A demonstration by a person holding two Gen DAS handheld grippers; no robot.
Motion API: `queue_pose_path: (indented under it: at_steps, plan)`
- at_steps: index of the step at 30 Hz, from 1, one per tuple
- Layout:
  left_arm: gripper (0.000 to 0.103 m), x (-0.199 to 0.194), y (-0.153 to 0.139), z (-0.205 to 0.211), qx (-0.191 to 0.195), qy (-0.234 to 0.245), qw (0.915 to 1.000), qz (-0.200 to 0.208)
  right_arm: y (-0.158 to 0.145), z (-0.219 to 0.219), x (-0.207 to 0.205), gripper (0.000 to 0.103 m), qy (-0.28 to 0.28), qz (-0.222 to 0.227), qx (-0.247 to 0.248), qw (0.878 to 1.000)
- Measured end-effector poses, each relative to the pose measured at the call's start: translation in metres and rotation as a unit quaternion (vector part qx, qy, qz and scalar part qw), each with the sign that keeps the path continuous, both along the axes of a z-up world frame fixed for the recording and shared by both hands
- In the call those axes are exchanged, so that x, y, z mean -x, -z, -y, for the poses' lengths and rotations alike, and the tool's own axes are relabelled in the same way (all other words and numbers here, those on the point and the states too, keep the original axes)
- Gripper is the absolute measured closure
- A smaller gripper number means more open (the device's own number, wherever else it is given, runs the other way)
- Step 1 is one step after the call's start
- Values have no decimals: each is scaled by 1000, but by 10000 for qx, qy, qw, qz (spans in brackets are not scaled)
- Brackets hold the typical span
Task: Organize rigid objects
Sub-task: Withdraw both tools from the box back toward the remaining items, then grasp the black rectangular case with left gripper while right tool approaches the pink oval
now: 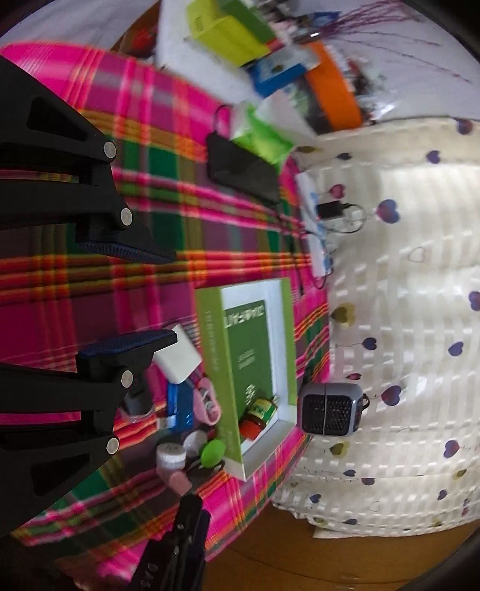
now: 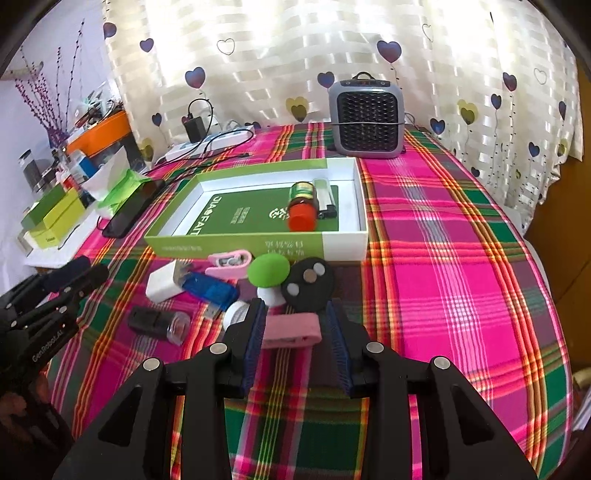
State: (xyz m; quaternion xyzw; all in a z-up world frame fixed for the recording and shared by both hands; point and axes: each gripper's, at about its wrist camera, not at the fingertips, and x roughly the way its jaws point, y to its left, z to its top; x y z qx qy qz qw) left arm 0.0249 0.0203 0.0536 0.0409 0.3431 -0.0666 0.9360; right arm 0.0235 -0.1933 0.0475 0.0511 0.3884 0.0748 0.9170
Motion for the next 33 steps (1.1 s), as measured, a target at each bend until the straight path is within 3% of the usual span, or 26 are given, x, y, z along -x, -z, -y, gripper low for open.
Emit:
queue_pose_path:
  at_steps: [10,14,18,21,33]
  plan:
    - [67,-2,16,-7,811,432,9943,-535,9,-2,10,67,-115,-78,-47,9999]
    - [63,-5,22,-3,776,555,9935,-622,14,0,10,67,-188,-114,-133,9997]
    - [63,-11,28,-3,994,601,9904,-755,18,-1,6,66,-365,-110,-265,9989]
    - [63,-14,31,-5,1126,627,9881,-844,22,-2,0,49,-453,-124,-207,9987]
    - [62,-19,36,8,1133,915,9845,-980,18,-2,-14,49,-685,28,-273,9973]
